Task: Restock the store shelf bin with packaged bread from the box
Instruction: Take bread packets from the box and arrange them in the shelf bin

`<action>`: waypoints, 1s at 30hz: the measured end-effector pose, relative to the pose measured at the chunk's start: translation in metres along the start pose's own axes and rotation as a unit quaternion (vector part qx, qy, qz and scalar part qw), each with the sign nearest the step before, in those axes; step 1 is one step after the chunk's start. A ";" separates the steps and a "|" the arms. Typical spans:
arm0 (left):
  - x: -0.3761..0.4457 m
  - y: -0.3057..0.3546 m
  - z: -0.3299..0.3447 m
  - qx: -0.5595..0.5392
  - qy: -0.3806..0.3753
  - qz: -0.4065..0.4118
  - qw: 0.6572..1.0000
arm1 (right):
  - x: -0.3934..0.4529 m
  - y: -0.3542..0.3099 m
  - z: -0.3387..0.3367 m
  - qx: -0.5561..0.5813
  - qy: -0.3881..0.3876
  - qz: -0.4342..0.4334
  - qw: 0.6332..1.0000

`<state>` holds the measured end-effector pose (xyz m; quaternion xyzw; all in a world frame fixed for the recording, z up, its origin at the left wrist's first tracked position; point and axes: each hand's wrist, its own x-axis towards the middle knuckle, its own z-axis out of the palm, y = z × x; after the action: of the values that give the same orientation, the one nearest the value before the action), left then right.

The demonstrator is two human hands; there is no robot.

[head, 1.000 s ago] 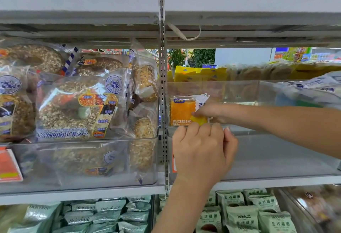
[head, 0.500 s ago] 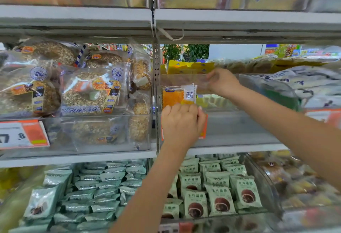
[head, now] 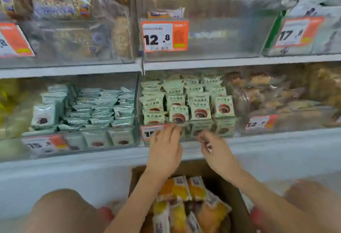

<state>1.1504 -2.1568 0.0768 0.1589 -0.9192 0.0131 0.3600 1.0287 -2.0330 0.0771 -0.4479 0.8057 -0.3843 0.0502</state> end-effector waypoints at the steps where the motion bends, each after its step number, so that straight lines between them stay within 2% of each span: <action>1: -0.025 0.004 0.011 -0.009 -0.089 -0.046 0.995 | -0.020 0.022 0.022 -0.027 -0.060 0.026 0.997; 3: -0.076 0.007 0.034 -0.024 -0.266 -0.126 0.955 | -0.058 0.061 0.063 -0.072 -0.179 0.079 0.978; 5: -0.134 0.006 0.051 -0.052 -0.364 -0.196 0.909 | -0.092 0.085 0.092 -0.096 -0.282 0.139 0.944; 8: -0.204 0.009 0.055 -0.087 -0.405 -0.324 0.851 | -0.134 0.100 0.118 -0.059 -0.373 0.207 0.903; 11: -0.219 0.005 0.054 -0.099 -0.393 -0.412 0.816 | -0.164 0.111 0.129 0.022 -0.338 0.298 0.892; 14: -0.218 -0.003 0.053 -0.123 -0.372 -0.440 0.808 | -0.177 0.118 0.134 0.063 -0.265 0.368 0.889; 18: -0.225 -0.003 0.049 -0.102 -0.390 -0.441 0.802 | -0.179 0.110 0.136 0.029 -0.247 0.327 0.912; 20: -0.224 0.002 0.046 -0.096 -0.398 -0.421 0.810 | -0.179 0.102 0.135 0.003 -0.271 0.290 0.918; 24: -0.221 0.007 0.044 -0.084 -0.407 -0.378 0.827 | -0.186 0.092 0.139 0.027 -0.357 0.300 0.884; 27: -0.220 0.009 0.042 -0.089 -0.408 -0.377 0.827 | -0.184 0.089 0.142 0.065 -0.348 0.329 0.875; 30: -0.219 0.010 0.039 -0.112 -0.389 -0.387 0.829 | -0.182 0.087 0.143 0.070 -0.290 0.323 0.898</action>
<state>1.2732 -2.0908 -0.0967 0.4518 -0.8417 -0.2933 -0.0359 1.1378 -1.9503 -0.1282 -0.2498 0.8269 -0.2551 0.4344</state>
